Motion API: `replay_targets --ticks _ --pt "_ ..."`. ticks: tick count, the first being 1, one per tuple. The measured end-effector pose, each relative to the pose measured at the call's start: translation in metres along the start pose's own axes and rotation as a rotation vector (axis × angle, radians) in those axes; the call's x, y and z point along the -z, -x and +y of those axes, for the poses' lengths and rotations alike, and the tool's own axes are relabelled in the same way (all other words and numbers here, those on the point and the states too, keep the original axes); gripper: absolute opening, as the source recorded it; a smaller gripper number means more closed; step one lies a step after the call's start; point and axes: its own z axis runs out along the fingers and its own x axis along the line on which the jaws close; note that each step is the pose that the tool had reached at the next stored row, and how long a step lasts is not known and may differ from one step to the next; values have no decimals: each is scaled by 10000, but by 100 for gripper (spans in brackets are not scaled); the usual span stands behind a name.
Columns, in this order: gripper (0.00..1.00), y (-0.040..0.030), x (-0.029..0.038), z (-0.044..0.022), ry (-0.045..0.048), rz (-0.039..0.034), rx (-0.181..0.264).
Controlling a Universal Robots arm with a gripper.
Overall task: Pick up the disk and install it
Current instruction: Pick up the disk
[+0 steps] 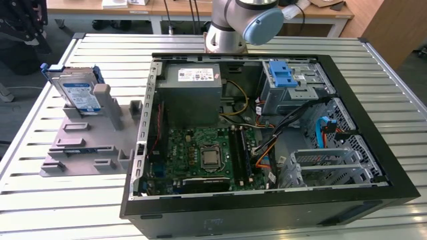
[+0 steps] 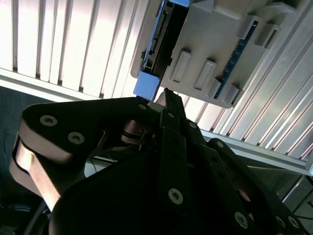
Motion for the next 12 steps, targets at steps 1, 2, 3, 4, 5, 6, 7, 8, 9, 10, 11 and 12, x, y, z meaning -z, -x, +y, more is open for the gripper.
replay_targets --ticks 1,2,3,4,5,6,7,8,9,10,11,12 --pt "11 0 0 0 0 0 6" --pt "11 0 0 0 0 -1 13" --pt "11 0 0 0 0 -1 20" --pt "11 0 0 0 0 -1 27" --pt "11 0 0 0 1 -1 32" --pt "11 0 0 0 0 3 59" --pt "11 -1 -1 0 3 11 166" --pt "11 -1 -1 0 7 11 336" --pt "11 0 -2 1 10 9 499" --pt "11 0 -4 0 11 8 549" --pt "11 0 -5 1 11 7 549" --pt "11 0 -6 1 11 7 550"
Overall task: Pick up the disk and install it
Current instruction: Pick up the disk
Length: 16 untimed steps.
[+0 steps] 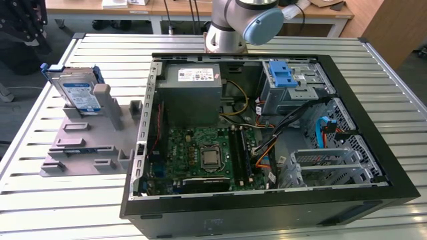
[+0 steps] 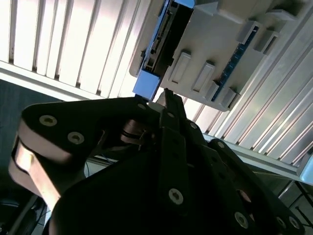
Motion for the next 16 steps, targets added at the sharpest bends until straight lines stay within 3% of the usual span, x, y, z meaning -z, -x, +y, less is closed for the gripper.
replay_targets --ticks 4,8,9,16 --pt "29 0 -20 1 52 6 -1" --pt "41 0 -60 -1 295 42 -4" --pt "47 0 -62 -1 309 45 -4" --pt "47 0 -62 -1 310 45 -5"
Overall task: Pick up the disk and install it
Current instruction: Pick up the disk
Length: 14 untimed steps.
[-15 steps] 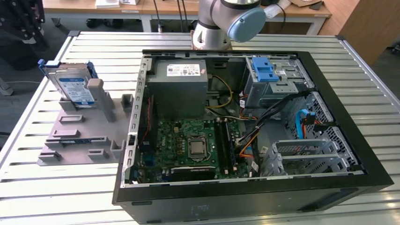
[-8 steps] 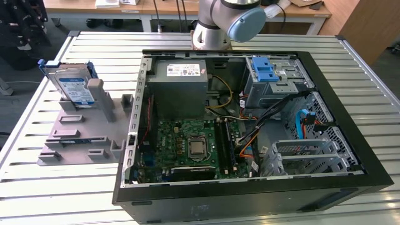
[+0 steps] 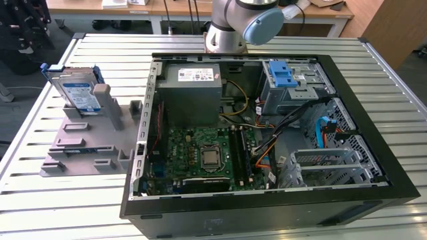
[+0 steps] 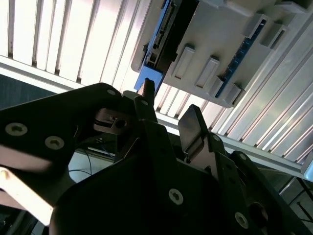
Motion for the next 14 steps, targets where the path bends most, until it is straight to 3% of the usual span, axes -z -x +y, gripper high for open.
replay_targets --ticks 6,14 --pt "47 0 -24 0 9 1 0" --pt "47 19 -144 2 31 5 375"
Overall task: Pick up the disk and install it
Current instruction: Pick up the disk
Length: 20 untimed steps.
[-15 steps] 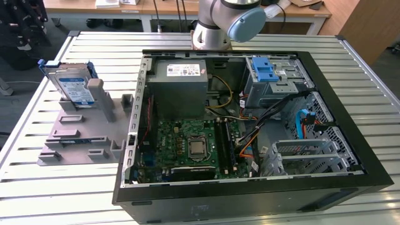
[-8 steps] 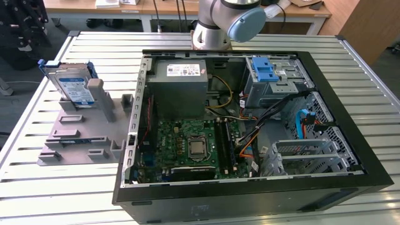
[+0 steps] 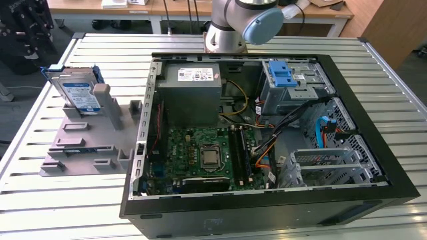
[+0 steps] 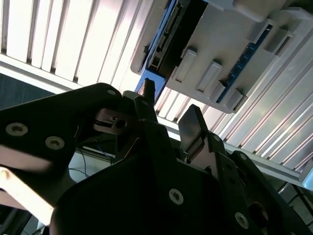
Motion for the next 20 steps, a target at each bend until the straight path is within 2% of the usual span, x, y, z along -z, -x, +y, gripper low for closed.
replay_targets --ticks 4,11,20 --pt "47 51 -52 6 52 32 -2" --pt "47 60 -160 6 65 33 -1" --pt "47 73 -242 13 68 35 -2"
